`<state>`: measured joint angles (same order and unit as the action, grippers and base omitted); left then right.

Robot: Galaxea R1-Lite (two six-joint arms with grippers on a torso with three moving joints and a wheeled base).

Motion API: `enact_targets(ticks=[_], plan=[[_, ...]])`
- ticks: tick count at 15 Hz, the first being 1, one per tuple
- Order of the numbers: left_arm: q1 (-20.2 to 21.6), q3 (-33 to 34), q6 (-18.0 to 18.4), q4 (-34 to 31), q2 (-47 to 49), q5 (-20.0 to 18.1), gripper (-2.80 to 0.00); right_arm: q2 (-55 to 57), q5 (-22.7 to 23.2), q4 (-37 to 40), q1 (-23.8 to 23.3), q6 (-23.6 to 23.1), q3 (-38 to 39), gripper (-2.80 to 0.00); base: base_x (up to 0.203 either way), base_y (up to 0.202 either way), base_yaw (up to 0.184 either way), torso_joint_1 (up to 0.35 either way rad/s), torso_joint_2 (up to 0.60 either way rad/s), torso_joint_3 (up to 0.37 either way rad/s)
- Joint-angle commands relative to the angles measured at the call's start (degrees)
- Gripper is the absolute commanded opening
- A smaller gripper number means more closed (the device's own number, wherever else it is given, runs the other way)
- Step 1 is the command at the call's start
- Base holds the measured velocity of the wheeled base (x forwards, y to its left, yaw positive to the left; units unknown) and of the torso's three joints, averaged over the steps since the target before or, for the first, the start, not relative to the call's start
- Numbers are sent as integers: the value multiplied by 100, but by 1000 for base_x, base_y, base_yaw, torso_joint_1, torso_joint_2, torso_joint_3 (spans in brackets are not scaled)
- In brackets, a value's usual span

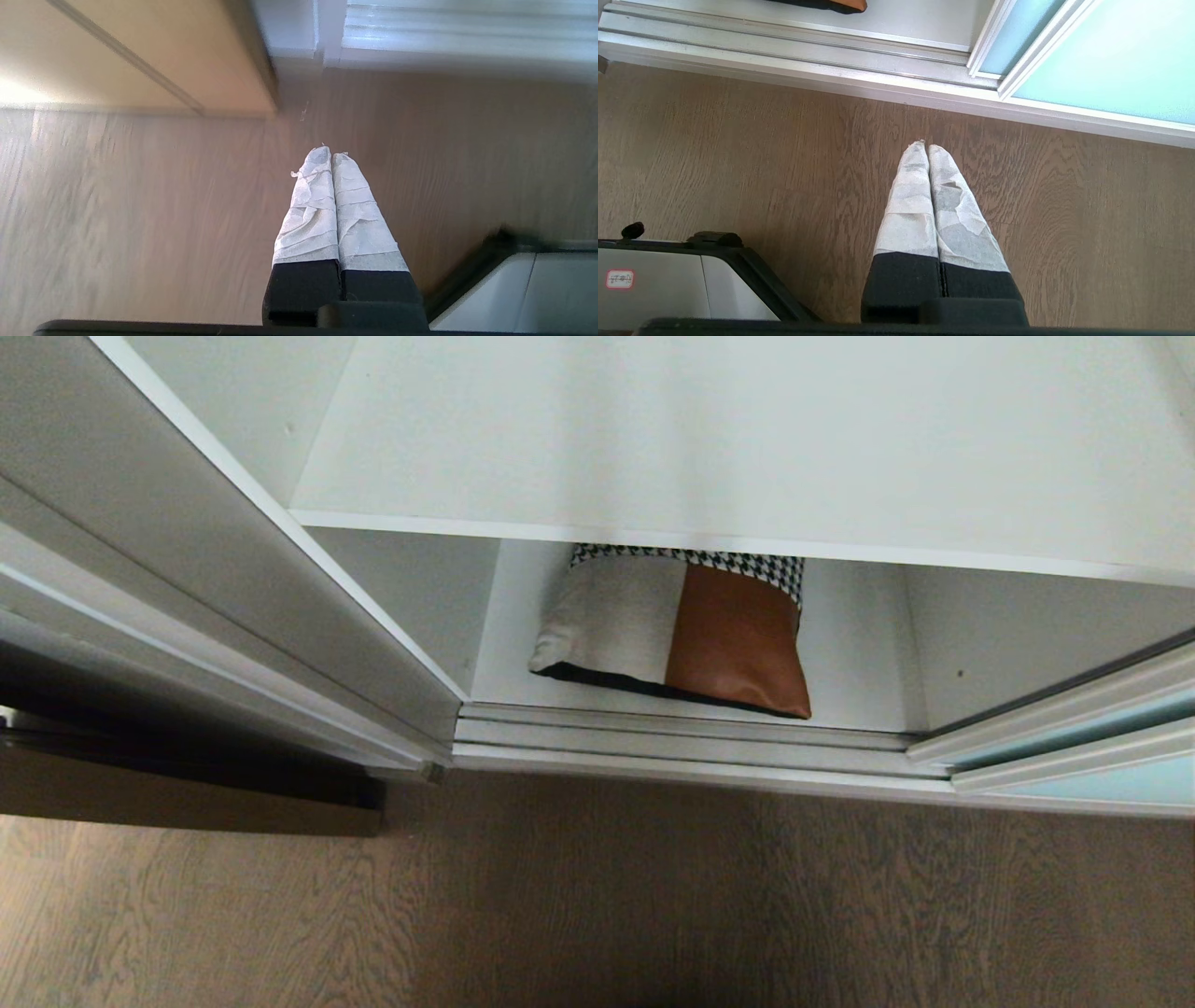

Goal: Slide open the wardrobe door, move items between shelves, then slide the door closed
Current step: Place the pillow on the higher shelf

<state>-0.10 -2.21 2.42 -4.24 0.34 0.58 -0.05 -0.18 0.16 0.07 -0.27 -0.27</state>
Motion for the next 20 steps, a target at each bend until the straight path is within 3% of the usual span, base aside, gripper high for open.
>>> enact_targets(ticks=[1, 3, 5, 7, 9, 12, 15, 20], plan=[[1, -887, -27, -112, 493, -8, -280, -4, 1, 2, 1, 0, 0, -280, 0, 0, 0, 0, 0, 0], [-11, -1739, -301, -228, 1688, -91, -280, -4, 1, 2, 1, 0, 0, -280, 0, 0, 0, 0, 0, 0], [-18, -2372, -796, -237, 3121, -403, -280, -4, 1, 2, 1, -6, 0, -280, 0, 0, 0, 0, 0, 0], [-24, -2726, -1316, -53, 4460, -950, -280, -4, 1, -7, 1, -8, 0, -280, 0, 0, 0, 0, 0, 0], [-43, -2821, -1742, 325, 5571, -1871, -280, -4, 1, 2, 1, 0, 0, -280, 0, 0, 0, 0, 0, 0], [-74, -2830, -2010, 962, 7105, -2646, -280, -4, 1, 2, 1, -8, 0, -280, 0, 0, 0, 0, 0, 0], [-294, -2763, -2098, 2323, 8532, -2842, -280, -4, 1, 2, 1, 0, 0, -280, 0, 0, 0, 0, 0, 0], [-666, -3318, -2445, 4200, 10645, -2617, -280, -4, 1, -7, 1, -2, 0, -280, 0, 0, 0, 0, 0, 0]])
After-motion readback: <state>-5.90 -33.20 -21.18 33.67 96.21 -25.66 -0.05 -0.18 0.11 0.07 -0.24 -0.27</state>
